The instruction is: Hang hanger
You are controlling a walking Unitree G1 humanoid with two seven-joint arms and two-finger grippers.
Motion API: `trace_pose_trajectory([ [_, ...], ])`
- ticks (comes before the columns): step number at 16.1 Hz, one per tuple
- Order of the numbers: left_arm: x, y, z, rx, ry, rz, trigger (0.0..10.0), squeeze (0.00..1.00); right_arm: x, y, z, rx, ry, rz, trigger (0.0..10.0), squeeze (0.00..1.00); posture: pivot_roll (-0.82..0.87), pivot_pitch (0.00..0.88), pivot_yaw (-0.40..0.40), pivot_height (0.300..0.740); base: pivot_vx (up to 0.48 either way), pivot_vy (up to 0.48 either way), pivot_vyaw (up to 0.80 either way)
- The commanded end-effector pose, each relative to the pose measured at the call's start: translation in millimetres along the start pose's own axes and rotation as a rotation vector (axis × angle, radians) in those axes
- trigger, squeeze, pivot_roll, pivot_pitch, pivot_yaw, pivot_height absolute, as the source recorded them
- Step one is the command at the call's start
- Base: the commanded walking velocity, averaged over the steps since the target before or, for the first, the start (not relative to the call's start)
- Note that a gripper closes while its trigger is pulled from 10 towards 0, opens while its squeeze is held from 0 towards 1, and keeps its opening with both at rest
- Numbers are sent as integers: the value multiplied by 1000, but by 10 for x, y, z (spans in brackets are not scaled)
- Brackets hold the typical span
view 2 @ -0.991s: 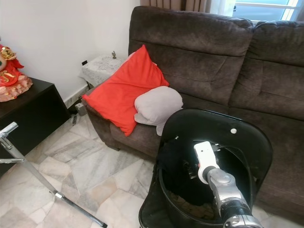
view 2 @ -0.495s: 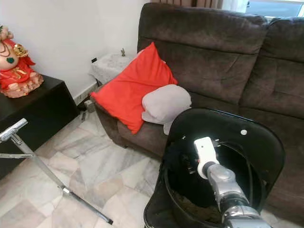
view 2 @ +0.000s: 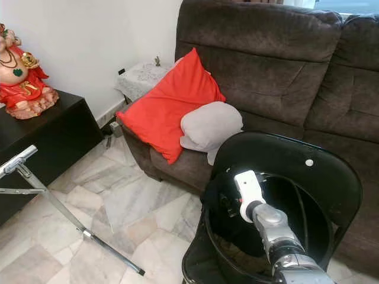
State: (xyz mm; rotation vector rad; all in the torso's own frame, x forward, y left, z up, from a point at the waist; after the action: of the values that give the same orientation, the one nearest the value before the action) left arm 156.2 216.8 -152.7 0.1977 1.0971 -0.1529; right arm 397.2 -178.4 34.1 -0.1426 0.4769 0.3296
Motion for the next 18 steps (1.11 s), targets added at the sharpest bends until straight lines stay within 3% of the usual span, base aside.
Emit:
trace_pose_trajectory([
  [1, -25, 53, -97, 23, 28, 7, 10000, 0, 37, 118, -67, -2, 30, 25, 10000, 0, 184, 97, 139, 740, 0, 0, 0],
  [2, -25, 54, -96, 26, 28, 6, 10000, 0, 31, 123, -114, 9, 37, 23, 7373, 0, 180, 98, 140, 740, 0, 0, 0],
  [3, -25, 52, -94, 30, 29, 3, 10000, 0, 21, 120, -182, 10, 50, 11, 0, 0, 180, 98, 140, 740, 0, 0, 0],
  [10, -10, 22, -45, 31, 19, -2, 10000, 0, 21, 129, -271, 48, 63, -21, 0, 0, 164, 92, 133, 740, 0, 0, 0],
  [18, 11, -29, 20, 22, 6, -6, 10000, 0, -21, -128, 20, 152, -107, -173, 0, 0, 128, 71, 119, 740, 0, 0, 0],
])
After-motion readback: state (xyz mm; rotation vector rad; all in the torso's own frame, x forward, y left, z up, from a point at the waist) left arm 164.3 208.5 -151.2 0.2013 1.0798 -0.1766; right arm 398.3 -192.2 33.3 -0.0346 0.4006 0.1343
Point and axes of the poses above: a point about 5 cm out from each wrist's last joint towards the gripper, its own x axis pointing out of the wrist towards the gripper, its own z axis along the axis of the wrist's last joint, y = z × x, the point moved 6 cm from there along x, pointing out of the wrist towards the gripper, and after that the axes turned 3 degrees about x, right-handed, at the moved point
